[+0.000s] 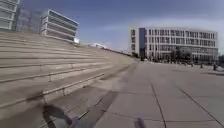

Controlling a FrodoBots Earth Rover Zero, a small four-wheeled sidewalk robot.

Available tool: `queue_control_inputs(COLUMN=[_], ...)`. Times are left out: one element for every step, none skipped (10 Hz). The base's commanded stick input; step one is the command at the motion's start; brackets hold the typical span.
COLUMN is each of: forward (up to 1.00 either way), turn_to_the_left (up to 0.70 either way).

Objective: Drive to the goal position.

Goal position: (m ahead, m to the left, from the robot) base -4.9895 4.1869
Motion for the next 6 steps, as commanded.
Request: queue_control_inputs(forward=[0.00,0.00,0.00,0.00,0.00,0.00], turn_to_the_left=[0.00,0.00,0.00,0.00,0.00,0.00])
